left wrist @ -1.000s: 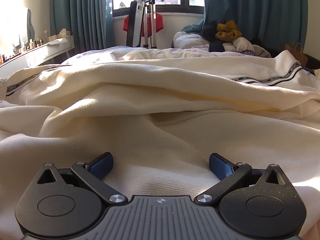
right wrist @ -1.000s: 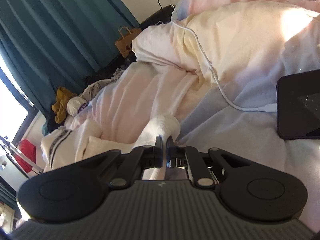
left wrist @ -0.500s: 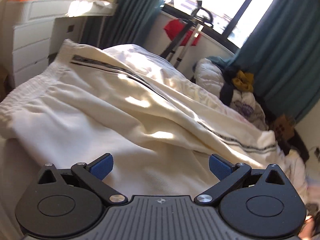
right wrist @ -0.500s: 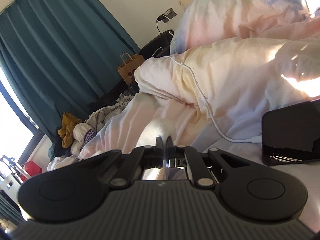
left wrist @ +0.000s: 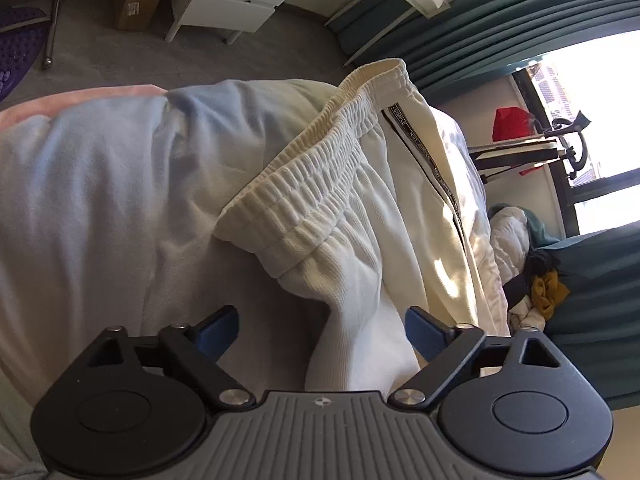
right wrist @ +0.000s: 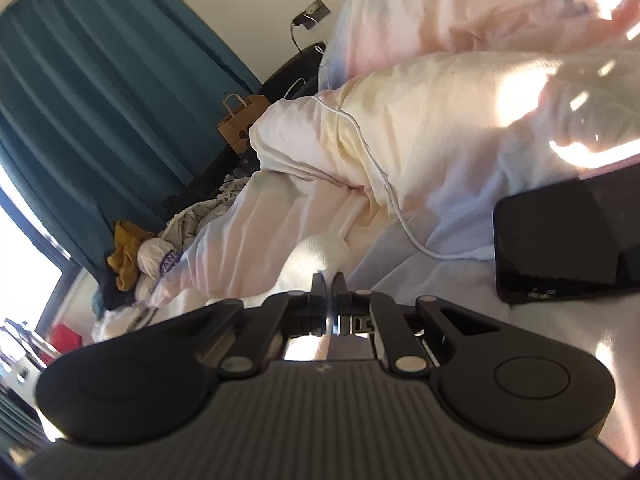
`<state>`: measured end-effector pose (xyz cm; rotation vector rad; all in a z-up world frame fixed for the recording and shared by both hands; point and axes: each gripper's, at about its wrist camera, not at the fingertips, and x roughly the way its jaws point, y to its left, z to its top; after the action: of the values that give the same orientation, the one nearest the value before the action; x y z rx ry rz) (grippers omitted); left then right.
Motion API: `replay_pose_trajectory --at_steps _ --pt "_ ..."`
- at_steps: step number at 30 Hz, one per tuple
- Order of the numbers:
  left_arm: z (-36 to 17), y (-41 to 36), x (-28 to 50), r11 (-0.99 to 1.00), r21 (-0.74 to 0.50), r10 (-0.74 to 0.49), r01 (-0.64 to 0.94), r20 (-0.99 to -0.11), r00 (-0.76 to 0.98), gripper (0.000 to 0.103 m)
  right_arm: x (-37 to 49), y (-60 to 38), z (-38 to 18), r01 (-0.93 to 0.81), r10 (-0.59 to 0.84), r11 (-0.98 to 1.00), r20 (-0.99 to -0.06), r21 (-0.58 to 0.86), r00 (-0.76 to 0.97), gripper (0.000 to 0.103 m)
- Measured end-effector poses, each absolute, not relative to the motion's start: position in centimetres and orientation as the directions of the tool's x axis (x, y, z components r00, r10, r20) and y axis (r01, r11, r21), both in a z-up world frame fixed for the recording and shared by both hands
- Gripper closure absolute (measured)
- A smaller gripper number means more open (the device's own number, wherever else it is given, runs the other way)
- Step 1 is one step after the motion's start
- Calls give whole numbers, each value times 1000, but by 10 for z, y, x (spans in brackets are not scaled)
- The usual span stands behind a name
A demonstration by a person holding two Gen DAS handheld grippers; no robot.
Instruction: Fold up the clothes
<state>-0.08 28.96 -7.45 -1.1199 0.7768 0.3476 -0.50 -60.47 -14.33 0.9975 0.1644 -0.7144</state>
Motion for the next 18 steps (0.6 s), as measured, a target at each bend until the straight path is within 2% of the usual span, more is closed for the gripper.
replay_pose_trajectory --at_steps 2,4,7,10,18 --pt "-80 294 10 412 -684 -125 -602 -697 706 35 -13 -606 -147 596 -461 267 -443 757 769 97" --pt "-81 296 17 427 -685 -116 -590 -688 716 66 -18 -604 -146 583 -459 227 -443 780 771 97" --pt "-76 295 24 501 -656 -73 -565 -682 728 85 -21 -593 -133 591 -483 256 -429 765 763 97" --pt "-60 290 16 594 -613 -18 -522 -658 753 92 -26 -581 -117 581 -508 287 -393 762 767 97" --pt "-15 310 -35 602 -675 -20 -426 -546 837 93 -47 -573 -93 536 -532 310 -324 785 782 97"
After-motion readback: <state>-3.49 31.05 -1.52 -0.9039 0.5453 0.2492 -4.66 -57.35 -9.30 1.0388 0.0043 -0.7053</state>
